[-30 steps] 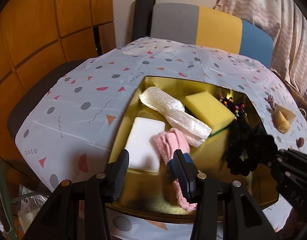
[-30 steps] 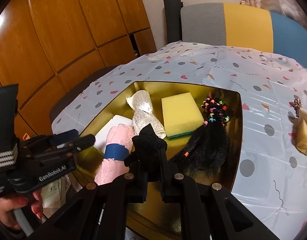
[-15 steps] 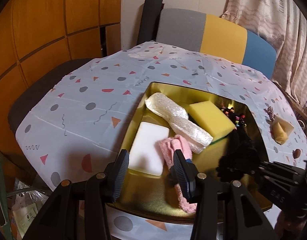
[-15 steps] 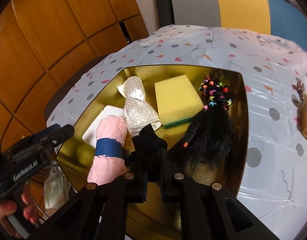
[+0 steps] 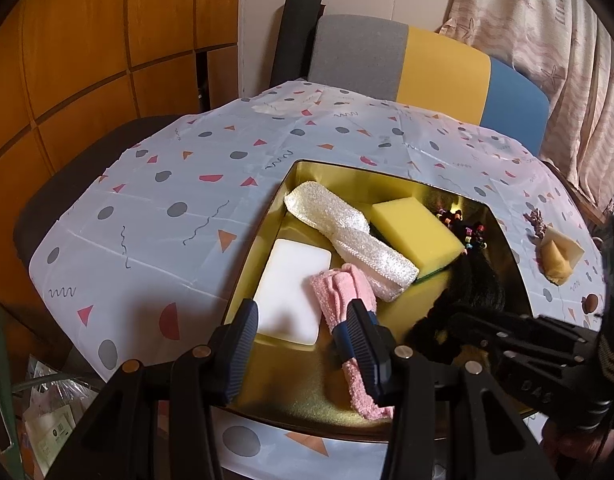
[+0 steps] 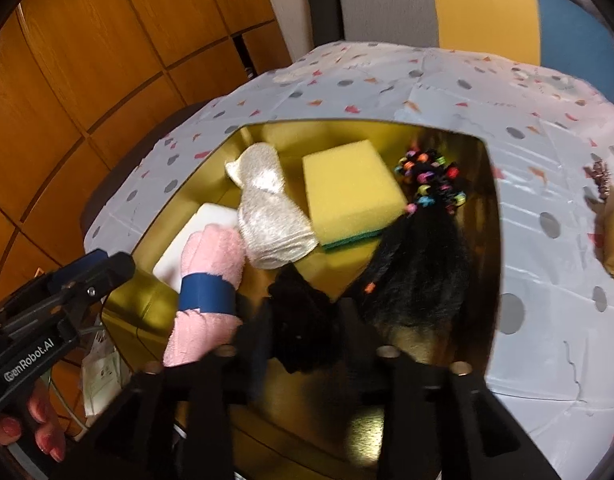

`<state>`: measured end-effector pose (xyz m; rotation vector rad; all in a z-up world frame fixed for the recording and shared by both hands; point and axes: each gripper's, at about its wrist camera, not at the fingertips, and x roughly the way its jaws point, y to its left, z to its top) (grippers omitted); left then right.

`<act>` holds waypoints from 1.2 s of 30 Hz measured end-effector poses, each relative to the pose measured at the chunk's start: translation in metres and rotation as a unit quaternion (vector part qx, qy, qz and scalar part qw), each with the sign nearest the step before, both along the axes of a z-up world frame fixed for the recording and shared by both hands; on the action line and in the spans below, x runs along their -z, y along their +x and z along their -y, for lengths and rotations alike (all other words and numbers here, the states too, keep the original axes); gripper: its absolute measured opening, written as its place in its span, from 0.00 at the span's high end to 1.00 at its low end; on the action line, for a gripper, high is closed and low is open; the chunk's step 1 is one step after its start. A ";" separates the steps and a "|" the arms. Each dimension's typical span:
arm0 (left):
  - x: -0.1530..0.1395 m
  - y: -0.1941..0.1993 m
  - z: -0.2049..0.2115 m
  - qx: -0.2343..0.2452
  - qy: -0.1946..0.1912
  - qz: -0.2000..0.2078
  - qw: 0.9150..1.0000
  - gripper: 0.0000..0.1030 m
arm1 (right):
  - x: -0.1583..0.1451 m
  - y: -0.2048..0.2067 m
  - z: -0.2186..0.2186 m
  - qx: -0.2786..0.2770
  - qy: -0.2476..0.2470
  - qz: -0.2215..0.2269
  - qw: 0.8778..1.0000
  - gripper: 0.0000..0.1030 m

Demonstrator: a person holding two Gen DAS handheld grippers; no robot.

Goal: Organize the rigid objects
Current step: 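Carry the pink towel and black scrunchie into the gold tray and release both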

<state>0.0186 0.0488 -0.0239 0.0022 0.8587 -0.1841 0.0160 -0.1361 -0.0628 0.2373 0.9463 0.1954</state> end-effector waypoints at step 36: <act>-0.023 -0.016 0.144 0.125 0.050 0.010 0.991 0.55 | -0.022 -0.084 0.140 0.175 -0.037 0.062 0.982 0.54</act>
